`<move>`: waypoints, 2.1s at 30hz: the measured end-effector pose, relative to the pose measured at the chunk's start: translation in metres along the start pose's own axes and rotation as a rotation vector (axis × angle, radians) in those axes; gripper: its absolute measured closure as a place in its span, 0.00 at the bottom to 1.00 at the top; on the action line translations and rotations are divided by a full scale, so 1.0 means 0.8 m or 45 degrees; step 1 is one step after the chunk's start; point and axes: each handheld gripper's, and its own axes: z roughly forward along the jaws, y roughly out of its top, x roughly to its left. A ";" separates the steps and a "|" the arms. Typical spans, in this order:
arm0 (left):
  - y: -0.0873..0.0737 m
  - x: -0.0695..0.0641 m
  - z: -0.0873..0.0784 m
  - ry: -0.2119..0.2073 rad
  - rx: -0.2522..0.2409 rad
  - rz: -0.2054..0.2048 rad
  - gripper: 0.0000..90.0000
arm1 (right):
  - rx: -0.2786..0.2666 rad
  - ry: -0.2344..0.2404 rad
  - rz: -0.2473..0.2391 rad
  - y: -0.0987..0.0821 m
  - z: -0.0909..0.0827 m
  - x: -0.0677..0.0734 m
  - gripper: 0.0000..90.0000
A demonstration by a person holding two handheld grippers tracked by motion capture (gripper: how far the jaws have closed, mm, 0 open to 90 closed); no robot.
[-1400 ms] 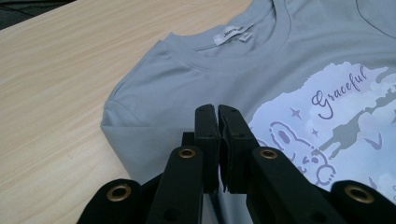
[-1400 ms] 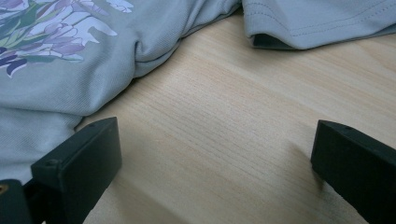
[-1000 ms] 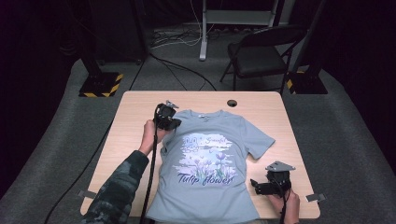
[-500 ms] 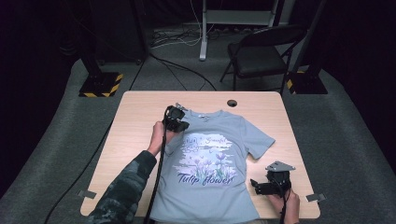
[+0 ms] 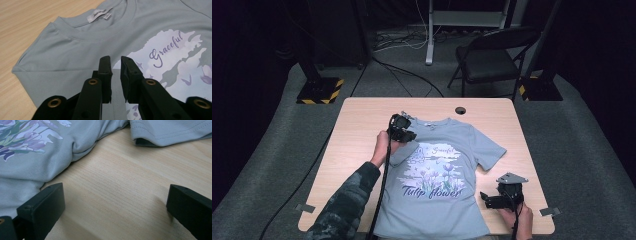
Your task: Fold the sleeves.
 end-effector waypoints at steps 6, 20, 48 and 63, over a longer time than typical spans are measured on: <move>-0.007 0.002 -0.005 -0.028 0.000 -0.015 0.75 | 0.000 0.000 0.000 0.000 0.000 0.000 0.01; -0.029 0.013 -0.026 -0.063 0.018 -0.054 0.40 | 0.000 0.000 0.001 0.000 0.000 0.000 0.01; -0.128 0.006 -0.108 0.012 -0.038 -0.054 0.01 | -0.001 -0.002 0.004 0.000 0.000 0.000 0.01; -0.227 0.013 -0.114 0.101 -0.029 -0.184 0.00 | 0.001 0.001 0.003 0.000 0.000 0.000 0.01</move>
